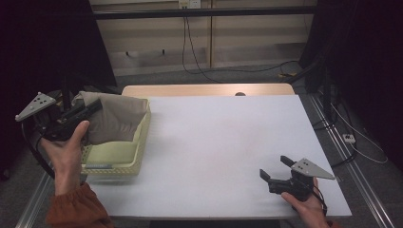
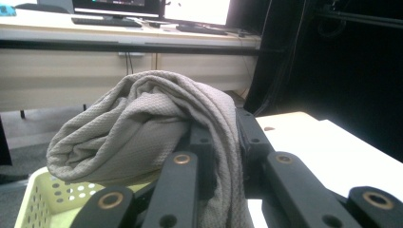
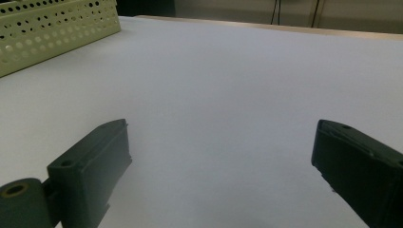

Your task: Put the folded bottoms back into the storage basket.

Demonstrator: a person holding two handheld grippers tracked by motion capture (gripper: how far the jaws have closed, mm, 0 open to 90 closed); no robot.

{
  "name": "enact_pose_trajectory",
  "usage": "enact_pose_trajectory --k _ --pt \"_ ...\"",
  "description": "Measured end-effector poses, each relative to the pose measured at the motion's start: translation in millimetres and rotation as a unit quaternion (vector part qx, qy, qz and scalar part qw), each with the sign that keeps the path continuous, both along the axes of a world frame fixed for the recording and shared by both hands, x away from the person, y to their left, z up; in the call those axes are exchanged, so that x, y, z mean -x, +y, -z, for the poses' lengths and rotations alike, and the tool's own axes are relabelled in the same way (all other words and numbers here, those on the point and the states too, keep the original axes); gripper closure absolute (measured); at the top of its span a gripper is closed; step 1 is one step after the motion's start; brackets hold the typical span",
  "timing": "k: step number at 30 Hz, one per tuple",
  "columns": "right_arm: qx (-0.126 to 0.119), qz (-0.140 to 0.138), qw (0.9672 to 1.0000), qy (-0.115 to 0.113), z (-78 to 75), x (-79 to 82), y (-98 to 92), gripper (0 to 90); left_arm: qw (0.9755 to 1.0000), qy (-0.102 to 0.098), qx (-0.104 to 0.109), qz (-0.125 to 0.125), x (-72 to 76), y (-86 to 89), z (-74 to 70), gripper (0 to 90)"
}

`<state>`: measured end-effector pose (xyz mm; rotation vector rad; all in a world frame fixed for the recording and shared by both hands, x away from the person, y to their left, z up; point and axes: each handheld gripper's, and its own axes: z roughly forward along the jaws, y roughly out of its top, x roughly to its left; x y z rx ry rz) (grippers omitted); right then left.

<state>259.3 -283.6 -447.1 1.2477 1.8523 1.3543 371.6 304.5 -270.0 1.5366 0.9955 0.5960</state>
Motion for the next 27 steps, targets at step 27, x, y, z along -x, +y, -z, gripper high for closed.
enact_pose_trajectory --k 27 --pt "0.0 -0.001 1.0 0.001 0.1 -0.1 -0.2 5.0 0.9942 0.104 -0.011 -0.024 -31.7 24.5 47.5 80.1"
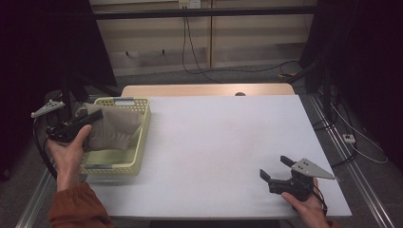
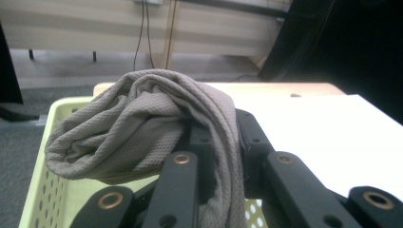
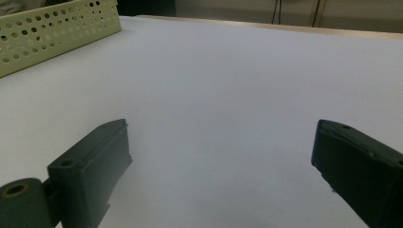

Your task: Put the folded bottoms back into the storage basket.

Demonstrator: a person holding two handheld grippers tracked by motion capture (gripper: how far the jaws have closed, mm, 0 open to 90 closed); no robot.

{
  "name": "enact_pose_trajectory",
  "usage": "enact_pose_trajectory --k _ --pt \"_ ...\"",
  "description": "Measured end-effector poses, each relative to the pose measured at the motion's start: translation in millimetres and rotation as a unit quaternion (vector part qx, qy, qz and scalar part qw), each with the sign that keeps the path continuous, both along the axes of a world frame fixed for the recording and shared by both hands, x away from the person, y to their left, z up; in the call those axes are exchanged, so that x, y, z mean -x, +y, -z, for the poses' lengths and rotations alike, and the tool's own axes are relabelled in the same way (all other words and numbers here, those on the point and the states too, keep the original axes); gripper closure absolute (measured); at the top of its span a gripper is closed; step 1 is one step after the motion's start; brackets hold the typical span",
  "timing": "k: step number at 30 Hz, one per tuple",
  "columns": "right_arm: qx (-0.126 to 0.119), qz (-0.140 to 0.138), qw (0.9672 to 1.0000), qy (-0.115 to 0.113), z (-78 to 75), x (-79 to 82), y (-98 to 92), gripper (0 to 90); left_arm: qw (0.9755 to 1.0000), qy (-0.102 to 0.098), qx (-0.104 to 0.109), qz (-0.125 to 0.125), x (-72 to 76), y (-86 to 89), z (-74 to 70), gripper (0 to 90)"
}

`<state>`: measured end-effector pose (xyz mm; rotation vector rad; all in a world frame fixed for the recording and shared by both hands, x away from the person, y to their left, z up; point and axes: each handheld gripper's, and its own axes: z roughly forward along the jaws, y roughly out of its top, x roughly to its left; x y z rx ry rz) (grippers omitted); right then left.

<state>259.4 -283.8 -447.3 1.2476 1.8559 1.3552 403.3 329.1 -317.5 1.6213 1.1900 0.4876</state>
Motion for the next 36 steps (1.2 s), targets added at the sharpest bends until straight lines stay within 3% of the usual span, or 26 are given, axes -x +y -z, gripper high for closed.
enact_pose_trajectory --k 8,14,19,21,23,27,31,33,36 --pt "-0.001 0.0 1.0 0.0 -0.2 0.1 -0.1 5.0 0.9993 0.037 -0.009 0.007 -5.1 1.8 9.5 80.1" --pt "-0.002 0.001 1.0 0.0 -0.2 0.1 -0.3 5.0 0.9985 0.052 -0.001 0.019 -13.6 -1.3 17.6 80.0" --pt "-0.002 0.0 1.0 0.001 -0.2 0.2 -0.2 5.0 0.998 0.054 -0.006 0.033 -21.3 -10.5 23.5 79.7" --pt "-0.003 0.0 1.0 0.002 0.1 -0.1 -0.5 5.0 0.9975 0.063 -0.025 0.021 -26.9 -11.0 26.8 79.6" --pt "-0.003 0.0 1.0 0.002 0.1 0.0 -0.5 5.0 0.9971 0.07 -0.026 0.012 -29.4 -9.2 28.8 79.4" --pt "-0.005 0.002 1.0 0.003 0.3 -0.3 -0.4 5.1 0.9967 0.08 -0.014 0.0 -38.3 -3.7 34.6 79.4" --pt "-0.005 0.003 1.0 0.004 0.4 -0.8 -0.4 5.2 0.9969 0.079 0.002 0.006 -46.6 -5.1 39.8 79.5" --pt "-0.003 0.003 1.0 0.005 0.9 -1.5 -0.3 5.2 0.9966 0.083 -0.004 0.001 -50.7 -6.8 42.3 79.5" --pt "-0.005 0.003 1.0 0.007 0.8 -1.2 -1.0 5.2 0.9939 0.101 -0.04 -0.019 -54.6 -7.4 45.2 79.5"
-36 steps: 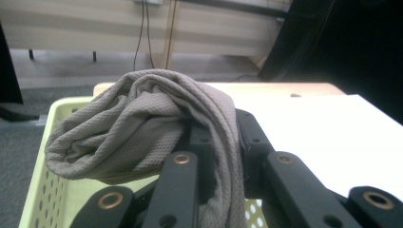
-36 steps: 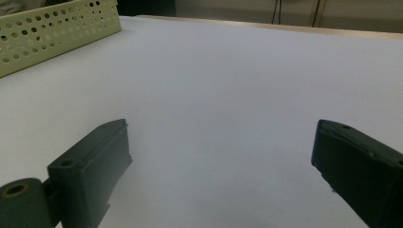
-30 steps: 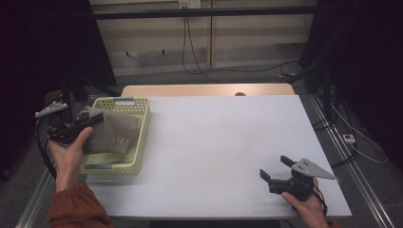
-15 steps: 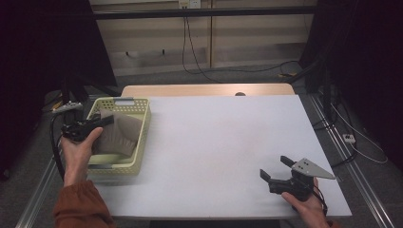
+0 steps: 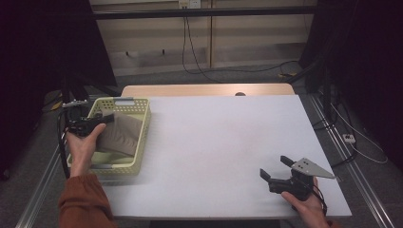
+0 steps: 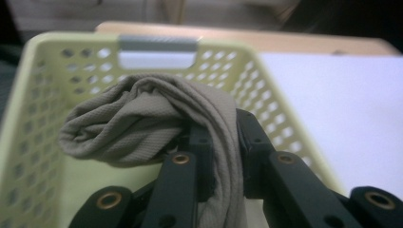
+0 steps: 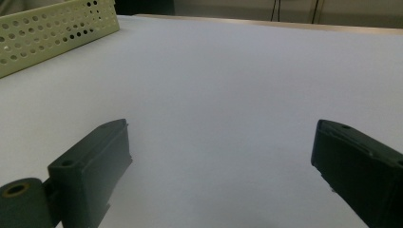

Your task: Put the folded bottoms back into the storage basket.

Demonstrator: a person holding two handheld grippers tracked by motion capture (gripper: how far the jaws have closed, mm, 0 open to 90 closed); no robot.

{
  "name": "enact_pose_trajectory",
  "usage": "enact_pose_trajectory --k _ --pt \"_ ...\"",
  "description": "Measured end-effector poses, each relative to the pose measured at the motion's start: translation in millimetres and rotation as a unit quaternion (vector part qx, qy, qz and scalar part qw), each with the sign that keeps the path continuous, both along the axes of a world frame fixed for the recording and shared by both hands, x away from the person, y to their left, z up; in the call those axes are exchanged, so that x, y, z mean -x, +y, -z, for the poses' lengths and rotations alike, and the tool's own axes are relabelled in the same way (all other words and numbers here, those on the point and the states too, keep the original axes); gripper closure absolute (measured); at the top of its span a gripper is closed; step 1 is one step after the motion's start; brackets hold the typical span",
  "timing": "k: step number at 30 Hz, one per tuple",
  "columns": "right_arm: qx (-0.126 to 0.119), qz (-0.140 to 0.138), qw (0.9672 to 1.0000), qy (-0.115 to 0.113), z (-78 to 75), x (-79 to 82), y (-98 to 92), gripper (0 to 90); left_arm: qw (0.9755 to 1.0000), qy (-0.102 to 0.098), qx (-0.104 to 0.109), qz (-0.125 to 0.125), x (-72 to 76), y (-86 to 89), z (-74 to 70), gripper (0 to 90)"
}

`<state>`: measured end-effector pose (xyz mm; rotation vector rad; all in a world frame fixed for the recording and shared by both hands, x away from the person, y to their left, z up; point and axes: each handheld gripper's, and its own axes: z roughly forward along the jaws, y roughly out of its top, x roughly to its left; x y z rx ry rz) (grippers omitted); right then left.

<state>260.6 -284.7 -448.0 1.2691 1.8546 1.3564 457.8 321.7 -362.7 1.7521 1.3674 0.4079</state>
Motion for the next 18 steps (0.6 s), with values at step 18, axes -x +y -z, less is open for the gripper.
enact_pose_trajectory --k 18 --pt "0.001 -0.002 1.0 0.001 0.4 -0.6 0.2 5.2 0.9878 0.107 -0.111 -0.025 -10.3 14.3 16.3 79.3"
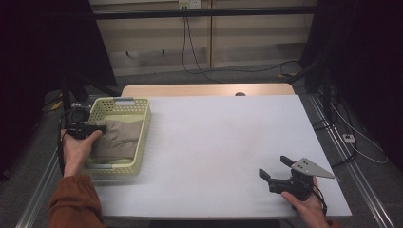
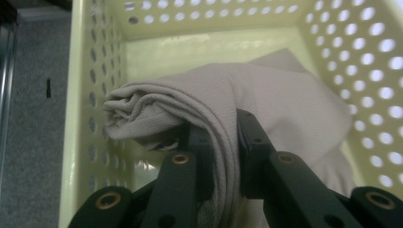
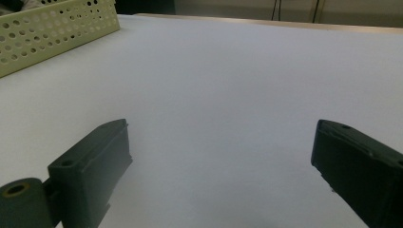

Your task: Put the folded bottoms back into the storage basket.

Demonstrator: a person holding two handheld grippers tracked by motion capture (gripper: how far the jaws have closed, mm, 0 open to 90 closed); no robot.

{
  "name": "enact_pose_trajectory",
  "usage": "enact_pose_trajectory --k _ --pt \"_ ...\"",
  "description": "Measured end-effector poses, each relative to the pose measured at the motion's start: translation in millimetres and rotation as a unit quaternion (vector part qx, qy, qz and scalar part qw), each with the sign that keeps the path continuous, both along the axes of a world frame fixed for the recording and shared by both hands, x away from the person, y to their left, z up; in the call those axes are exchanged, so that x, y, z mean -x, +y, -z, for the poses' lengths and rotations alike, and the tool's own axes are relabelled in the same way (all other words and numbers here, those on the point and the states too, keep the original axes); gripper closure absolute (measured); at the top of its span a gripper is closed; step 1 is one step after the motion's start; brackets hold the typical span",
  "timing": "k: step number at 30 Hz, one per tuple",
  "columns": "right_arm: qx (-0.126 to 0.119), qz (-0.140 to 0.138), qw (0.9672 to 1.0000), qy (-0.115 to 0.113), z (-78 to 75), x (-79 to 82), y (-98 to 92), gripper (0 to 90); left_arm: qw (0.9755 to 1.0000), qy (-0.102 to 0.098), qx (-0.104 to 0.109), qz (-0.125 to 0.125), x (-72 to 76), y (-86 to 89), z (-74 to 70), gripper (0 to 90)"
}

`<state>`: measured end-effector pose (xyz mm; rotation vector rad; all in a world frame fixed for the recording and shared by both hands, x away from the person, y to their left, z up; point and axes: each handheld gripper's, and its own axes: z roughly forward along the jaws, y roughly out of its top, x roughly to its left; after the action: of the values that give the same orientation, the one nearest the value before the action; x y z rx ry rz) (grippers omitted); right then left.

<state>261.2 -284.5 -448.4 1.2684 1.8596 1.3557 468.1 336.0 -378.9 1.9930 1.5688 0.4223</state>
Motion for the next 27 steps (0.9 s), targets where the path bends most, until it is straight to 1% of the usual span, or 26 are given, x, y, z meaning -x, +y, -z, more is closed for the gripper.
enact_pose_trajectory --k 1,2,3,4,5,6,7,8,9,10,11,12,13,14,15,17,18,19,20,21,22,23,25,26,27 --pt "0.0 0.0 1.0 0.001 0.0 -0.1 0.0 5.2 1.0 0.007 0.0 0.003 -2.0 0.8 1.4 79.3" --pt "0.001 0.0 1.0 0.0 0.0 -0.2 0.1 5.2 1.0 0.0 0.002 -0.003 -4.0 0.2 3.8 79.3" --pt "0.001 0.0 1.0 0.0 0.0 -0.2 0.3 5.2 1.0 0.006 0.002 0.001 -5.8 1.6 4.1 79.3" --pt "0.001 0.0 1.0 0.0 -0.1 0.0 0.4 5.2 1.0 0.001 0.008 -0.004 -7.5 1.4 5.9 79.3" --pt "0.001 0.0 1.0 -0.001 -0.2 0.0 0.3 5.2 0.9999 0.001 0.014 -0.005 -8.7 1.7 6.6 79.3" --pt "0.001 0.0 1.0 0.0 -0.1 0.0 0.2 5.2 0.9997 -0.003 0.025 -0.006 -10.2 2.2 8.0 79.3" --pt "0.001 0.0 1.0 0.0 -0.1 0.0 0.2 5.2 0.9995 -0.003 0.031 -0.002 -11.2 3.2 8.1 79.3" --pt "0.001 0.0 1.0 0.0 -0.1 -0.1 0.1 5.2 0.9988 -0.016 0.046 -0.005 -11.9 2.8 9.6 79.2" --pt "0.001 0.0 1.0 0.0 -0.1 -0.1 0.1 5.2 0.9973 -0.032 0.065 -0.008 -12.9 1.1 10.8 79.2" --pt "0.001 -0.001 1.0 0.0 0.0 -0.1 0.2 5.2 0.997 -0.039 0.066 -0.005 -13.7 0.3 11.0 79.2" --pt "0.0 -0.002 1.0 0.002 0.2 -0.1 0.5 5.1 0.9965 -0.048 0.067 -0.008 -14.7 -1.9 11.7 79.2" --pt "0.0 -0.002 1.0 0.002 0.2 -0.1 0.5 5.1 0.9965 -0.051 0.065 -0.01 -15.8 -4.0 12.9 79.3" --pt "0.0 -0.002 1.0 0.002 0.1 -0.1 0.5 5.2 0.9981 -0.042 0.046 -0.002 -16.8 -3.6 13.5 79.3" --pt "0.001 -0.002 1.0 0.001 0.1 -0.1 0.2 5.1 0.9984 -0.039 0.04 -0.012 -17.9 -6.1 15.8 79.3" --pt "0.001 -0.003 1.0 0.001 0.0 0.2 -0.1 5.1 0.9988 -0.033 0.033 -0.013 -19.1 -6.0 18.2 79.3" --pt "0.0 -0.002 1.0 0.002 0.0 0.3 -0.3 5.1 0.9999 -0.012 0.008 -0.003 -19.8 -1.9 20.9 79.2" --pt "0.0 -0.002 1.0 0.002 0.0 0.2 -0.2 5.1 1.0 -0.003 0.006 -0.006 -19.9 -1.1 22.7 79.2" --pt "0.0 -0.002 1.0 0.002 0.0 0.2 -0.2 5.1 0.9999 0.0 0.009 -0.012 -19.9 -1.7 23.9 79.2" --pt "0.001 -0.003 1.0 0.001 0.0 0.2 0.1 5.1 0.9999 0.009 0.005 -0.01 -20.1 -1.0 24.8 79.2" --pt "0.001 -0.003 1.0 0.001 0.0 0.1 0.2 5.1 0.9999 0.013 0.0 -0.012 -20.4 -1.8 25.6 79.2" --pt "0.001 -0.003 1.0 0.001 0.0 0.1 0.2 5.1 0.9996 0.025 -0.005 -0.009 -20.8 -2.5 25.8 79.2" --pt "0.002 -0.003 1.0 0.001 -0.1 0.1 0.4 5.1 0.9993 0.033 -0.015 -0.008 -20.9 -3.7 26.8 79.2" --pt "0.003 -0.003 1.0 0.001 -0.3 0.6 0.3 5.0 0.9989 0.041 -0.022 -0.008 -20.1 -6.0 27.6 79.3" --pt "0.003 -0.003 1.0 0.001 -0.3 0.6 0.3 5.0 0.998 0.052 -0.035 0.0 -20.6 -7.4 28.1 79.3" --pt "0.003 -0.003 1.0 0.0 -0.3 0.6 0.3 5.0 0.9971 0.062 -0.043 0.002 -21.2 -9.1 28.8 79.3"
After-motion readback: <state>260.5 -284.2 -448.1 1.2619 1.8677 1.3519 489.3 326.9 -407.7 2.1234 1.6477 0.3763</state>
